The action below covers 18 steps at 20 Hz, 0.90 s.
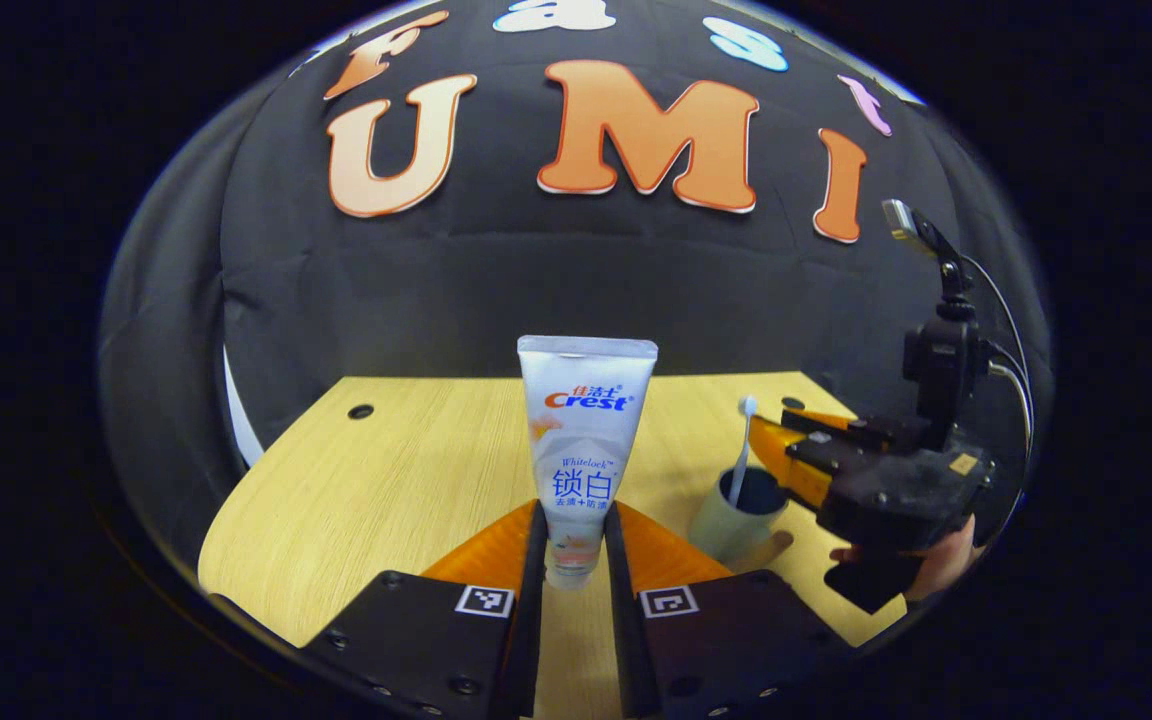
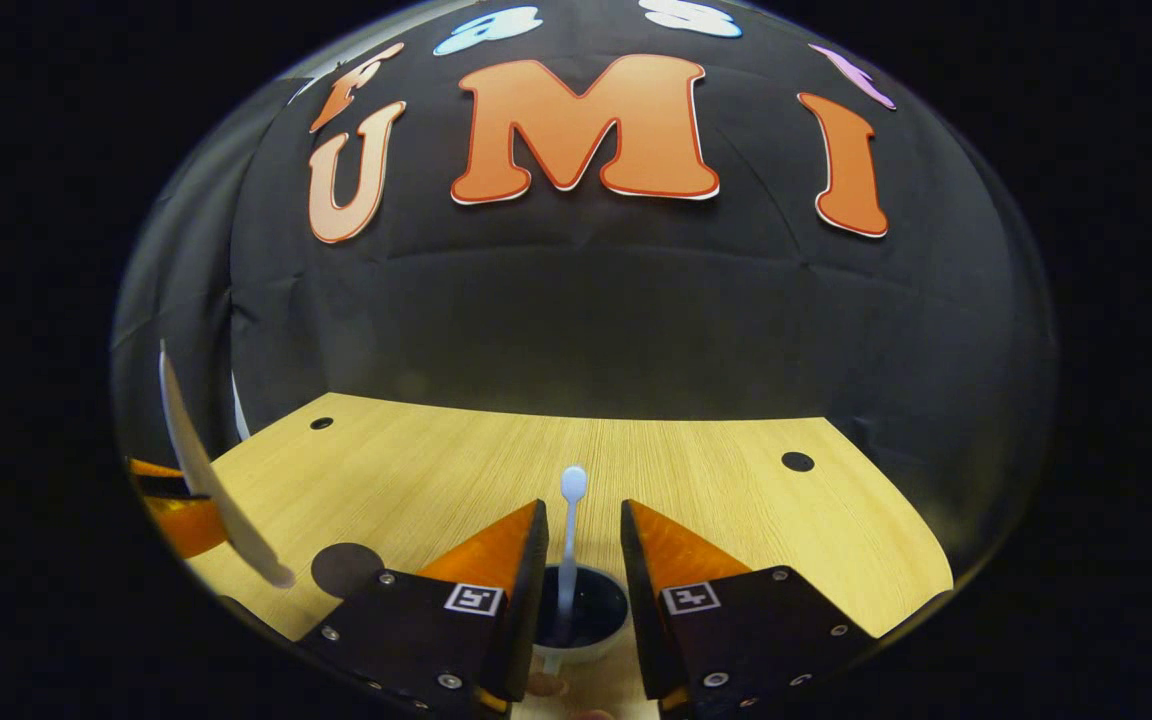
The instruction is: Put the toothbrush and toothpaste on the desktop into the cup, then pick up the cup and place it on the coaster on the desktop.
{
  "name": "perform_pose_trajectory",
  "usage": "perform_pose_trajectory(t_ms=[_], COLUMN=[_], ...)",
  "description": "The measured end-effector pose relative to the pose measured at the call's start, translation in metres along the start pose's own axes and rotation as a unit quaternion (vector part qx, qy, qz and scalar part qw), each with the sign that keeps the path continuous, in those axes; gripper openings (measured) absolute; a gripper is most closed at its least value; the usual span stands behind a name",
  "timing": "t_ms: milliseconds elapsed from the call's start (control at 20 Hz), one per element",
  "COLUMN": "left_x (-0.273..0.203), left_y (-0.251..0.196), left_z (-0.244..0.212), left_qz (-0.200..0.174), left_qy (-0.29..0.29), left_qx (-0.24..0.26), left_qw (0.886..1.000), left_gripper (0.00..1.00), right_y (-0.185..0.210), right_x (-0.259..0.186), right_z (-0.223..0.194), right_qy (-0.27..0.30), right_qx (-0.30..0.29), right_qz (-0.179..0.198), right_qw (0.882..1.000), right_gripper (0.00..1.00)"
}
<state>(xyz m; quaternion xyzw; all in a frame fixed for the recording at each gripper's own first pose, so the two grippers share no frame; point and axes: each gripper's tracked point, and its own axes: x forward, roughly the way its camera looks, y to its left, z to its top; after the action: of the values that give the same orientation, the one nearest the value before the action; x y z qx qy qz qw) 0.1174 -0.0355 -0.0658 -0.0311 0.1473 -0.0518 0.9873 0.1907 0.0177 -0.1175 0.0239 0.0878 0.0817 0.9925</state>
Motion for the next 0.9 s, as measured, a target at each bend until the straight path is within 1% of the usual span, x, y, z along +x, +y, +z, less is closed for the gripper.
perform_pose_trajectory(t_ms=[50,100,150,250,300,350,500,550,600,750,900], left_x=[0.007,0.012,0.019,0.029,0.034,0.038,0.054,0.058,0.063,0.068,0.075], left_y=[-0.008,-0.016,-0.023,-0.046,-0.054,-0.064,-0.094,-0.104,-0.115,-0.138,-0.153], left_z=[0.01,0.02,0.029,0.044,0.05,0.057,0.067,0.067,0.065,0.06,0.044], left_qz=[-0.005,-0.009,-0.013,-0.024,-0.029,-0.033,-0.048,-0.055,-0.06,-0.068,-0.069], left_qy=[-0.017,-0.033,-0.048,-0.073,-0.083,-0.092,-0.115,-0.117,-0.118,-0.114,-0.1], left_qx=[0.004,0.007,0.008,0.002,-0.001,-0.002,-0.012,-0.013,-0.014,-0.016,-0.023], left_qw=[1.0,0.999,0.999,0.997,0.996,0.995,0.992,0.992,0.991,0.991,0.992], left_gripper=[0.31,0.31,0.31,0.31,0.31,0.31,0.31,0.31,0.31,0.32,0.32], right_y=[-0.006,-0.011,-0.018,-0.036,-0.046,-0.057,-0.082,-0.089,-0.095,-0.112,-0.126], right_x=[-0.006,-0.012,-0.017,-0.029,-0.034,-0.041,-0.055,-0.06,-0.064,-0.07,-0.077], right_z=[0.003,0.006,0.01,0.016,0.019,0.022,0.022,0.021,0.018,0.01,0.002], right_qy=[-0.002,-0.005,-0.007,-0.01,-0.012,-0.013,-0.014,-0.013,-0.011,-0.004,0.002], right_qx=[-0.001,-0.004,-0.007,-0.011,-0.011,-0.01,-0.001,0.0,0.001,0.007,0.011], right_qz=[0.001,0.001,0.0,-0.007,-0.013,-0.02,-0.036,-0.041,-0.044,-0.052,-0.063], right_qw=[1.0,1.0,1.0,1.0,1.0,1.0,0.999,0.999,0.999,0.999,0.998], right_gripper=[0.43,0.51,0.56,0.6,0.67,0.72,0.78,0.75,0.8,0.81,0.83])
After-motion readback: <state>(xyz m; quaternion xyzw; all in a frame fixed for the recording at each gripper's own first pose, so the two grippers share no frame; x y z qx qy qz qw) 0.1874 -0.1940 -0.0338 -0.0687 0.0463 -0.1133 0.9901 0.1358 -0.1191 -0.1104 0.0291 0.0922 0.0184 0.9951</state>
